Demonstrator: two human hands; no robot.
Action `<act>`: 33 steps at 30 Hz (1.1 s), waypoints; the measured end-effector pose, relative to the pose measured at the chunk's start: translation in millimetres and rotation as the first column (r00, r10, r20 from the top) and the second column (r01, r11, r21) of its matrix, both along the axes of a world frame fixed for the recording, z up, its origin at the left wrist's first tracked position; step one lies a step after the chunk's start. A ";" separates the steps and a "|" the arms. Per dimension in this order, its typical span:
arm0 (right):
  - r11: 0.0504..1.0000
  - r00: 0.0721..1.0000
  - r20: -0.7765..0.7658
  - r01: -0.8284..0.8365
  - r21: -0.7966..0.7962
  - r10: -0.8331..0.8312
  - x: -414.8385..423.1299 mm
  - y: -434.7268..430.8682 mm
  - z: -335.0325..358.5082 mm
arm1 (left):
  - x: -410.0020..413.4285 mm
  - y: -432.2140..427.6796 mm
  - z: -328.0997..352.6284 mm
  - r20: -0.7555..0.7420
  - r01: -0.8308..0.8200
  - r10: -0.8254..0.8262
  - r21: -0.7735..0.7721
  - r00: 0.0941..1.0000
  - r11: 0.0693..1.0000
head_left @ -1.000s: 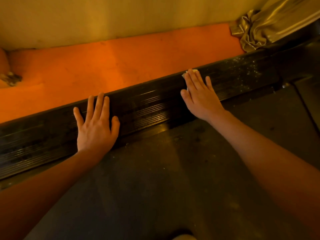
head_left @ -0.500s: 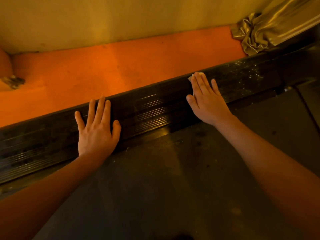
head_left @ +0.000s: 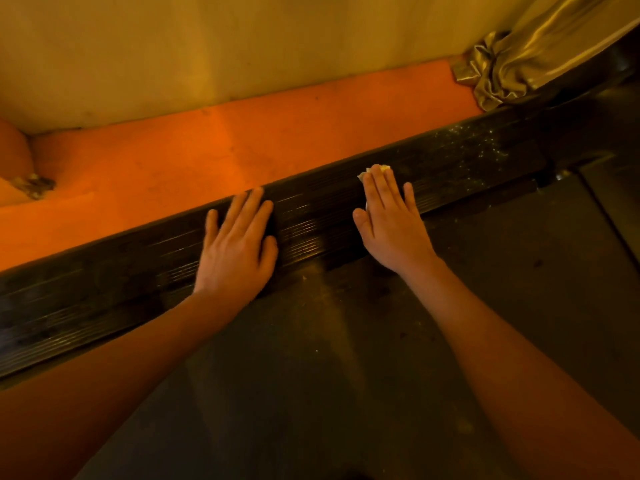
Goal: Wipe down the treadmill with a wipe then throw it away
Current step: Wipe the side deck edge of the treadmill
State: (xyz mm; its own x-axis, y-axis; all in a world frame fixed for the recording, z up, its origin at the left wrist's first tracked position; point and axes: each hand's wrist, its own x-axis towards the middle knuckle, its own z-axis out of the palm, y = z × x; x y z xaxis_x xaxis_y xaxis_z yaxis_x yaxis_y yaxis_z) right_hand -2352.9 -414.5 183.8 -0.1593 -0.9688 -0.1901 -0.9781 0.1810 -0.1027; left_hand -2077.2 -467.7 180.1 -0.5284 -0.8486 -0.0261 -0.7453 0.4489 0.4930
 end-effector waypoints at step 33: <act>0.996 0.999 -0.028 -0.021 0.087 0.023 -52.6 -18.4 14.7 | -126.1 -5.3 -5.6 0.282 0.228 -0.212 -0.024 0.936 0.973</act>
State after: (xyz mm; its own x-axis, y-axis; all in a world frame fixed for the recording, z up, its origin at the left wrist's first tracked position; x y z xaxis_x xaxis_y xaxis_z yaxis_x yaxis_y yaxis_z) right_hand -2405.5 -432.9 198.5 -0.1447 -0.9522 -0.2690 -0.9842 0.1664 -0.0596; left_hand -2203.3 -472.9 174.4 -0.6810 -0.7160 -0.1536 -0.7277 0.6382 0.2514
